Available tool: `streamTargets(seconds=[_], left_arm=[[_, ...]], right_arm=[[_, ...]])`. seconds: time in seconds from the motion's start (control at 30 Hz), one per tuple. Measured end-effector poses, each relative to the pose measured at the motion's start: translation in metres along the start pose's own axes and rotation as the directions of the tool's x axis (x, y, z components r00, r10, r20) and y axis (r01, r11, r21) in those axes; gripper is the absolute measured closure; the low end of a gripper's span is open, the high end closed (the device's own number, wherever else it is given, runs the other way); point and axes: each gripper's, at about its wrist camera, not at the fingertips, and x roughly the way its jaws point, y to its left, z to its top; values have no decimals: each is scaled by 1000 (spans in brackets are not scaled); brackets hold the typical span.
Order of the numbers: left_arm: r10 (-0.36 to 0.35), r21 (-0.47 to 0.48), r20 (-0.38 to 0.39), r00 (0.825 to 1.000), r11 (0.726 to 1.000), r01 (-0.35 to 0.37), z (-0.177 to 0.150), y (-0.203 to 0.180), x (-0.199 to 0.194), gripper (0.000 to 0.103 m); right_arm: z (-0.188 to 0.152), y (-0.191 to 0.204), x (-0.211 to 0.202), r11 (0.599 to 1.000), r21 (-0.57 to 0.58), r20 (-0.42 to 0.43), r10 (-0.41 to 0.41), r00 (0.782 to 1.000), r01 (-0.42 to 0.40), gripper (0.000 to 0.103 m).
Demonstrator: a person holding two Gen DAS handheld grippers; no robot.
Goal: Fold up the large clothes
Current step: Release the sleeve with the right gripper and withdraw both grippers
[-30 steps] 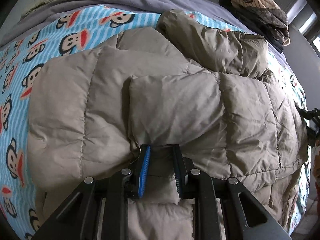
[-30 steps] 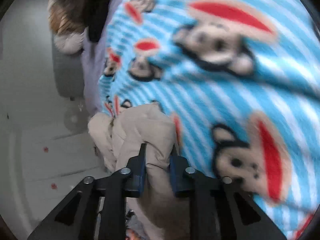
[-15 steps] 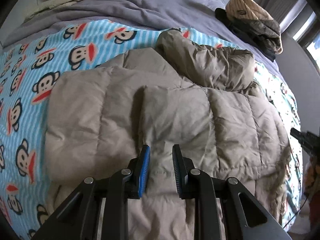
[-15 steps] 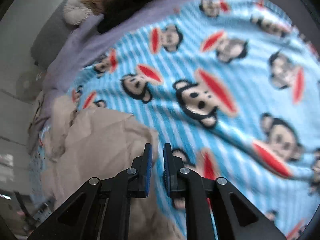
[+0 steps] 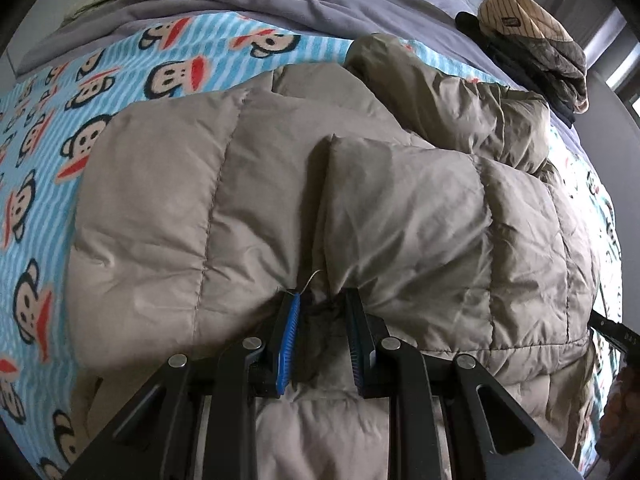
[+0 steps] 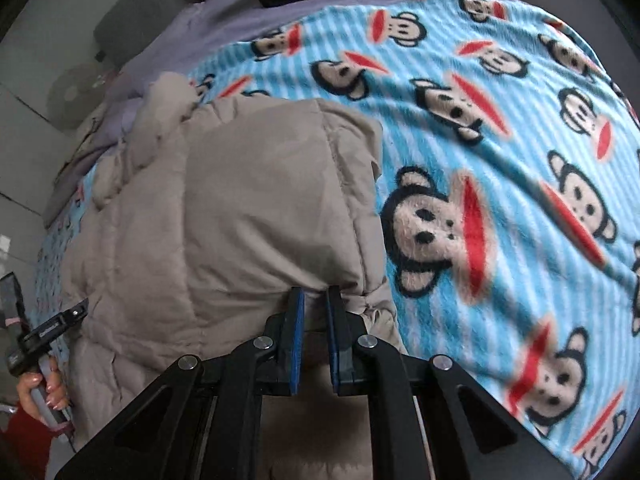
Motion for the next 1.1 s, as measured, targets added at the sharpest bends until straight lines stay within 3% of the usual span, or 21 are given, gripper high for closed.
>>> streamTargets(seconds=[0.17, 0.3, 0.47, 0.5, 0.53, 0.57, 0.6, 0.7, 0.83, 0.93, 1.0, 1.1], left_arm=[[48, 1, 11, 999, 999, -48, -6, -7, -26, 78], [68, 9, 9, 998, 998, -69, -20, -10, -46, 78], [147, 23, 37, 988, 989, -148, -44, -14, -66, 78], [152, 18, 37, 988, 988, -153, -48, -14, -68, 64], [157, 10, 34, 987, 987, -158, -52, -14, -70, 19], [166, -5, 47, 985, 986, -166, -58, -13, -73, 3], [176, -14, 73, 982, 984, -175, -63, -14, -78, 0], [182, -4, 70, 981, 983, -182, -74, -18, -82, 0], [180, 0, 53, 982, 984, -180, -88, -22, -84, 0], [176, 18, 53, 983, 984, -177, -98, -27, -89, 0], [171, 26, 44, 984, 985, -172, -103, -28, -92, 0], [161, 36, 26, 987, 986, -162, -110, -26, -96, 0]], right_arm=[[0, 4, -17, 1000, 12, 7, -7, 1000, 7, 90], [-13, 1, -42, 998, 55, 8, 20, 1000, -21, 90], [-35, 1, -57, 996, 82, -17, 44, 999, -42, 87], [-40, 2, -57, 996, 80, -24, 45, 999, -43, 85], [-46, 3, -58, 996, 76, -32, 47, 998, -44, 83], [-50, 3, -58, 996, 73, -37, 48, 998, -46, 77], [-53, 4, -59, 996, 71, -40, 51, 998, -48, 70], [-63, 5, -63, 996, 62, -32, 65, 997, -63, 55], [-72, 7, -67, 996, 46, -30, 74, 997, -72, 50], [-80, 8, -72, 995, 45, -25, 90, 996, -89, 36], [-87, 11, -78, 994, 43, -13, 99, 995, -98, 20], [-98, 16, -86, 994, 41, -1, 106, 994, -106, 19]])
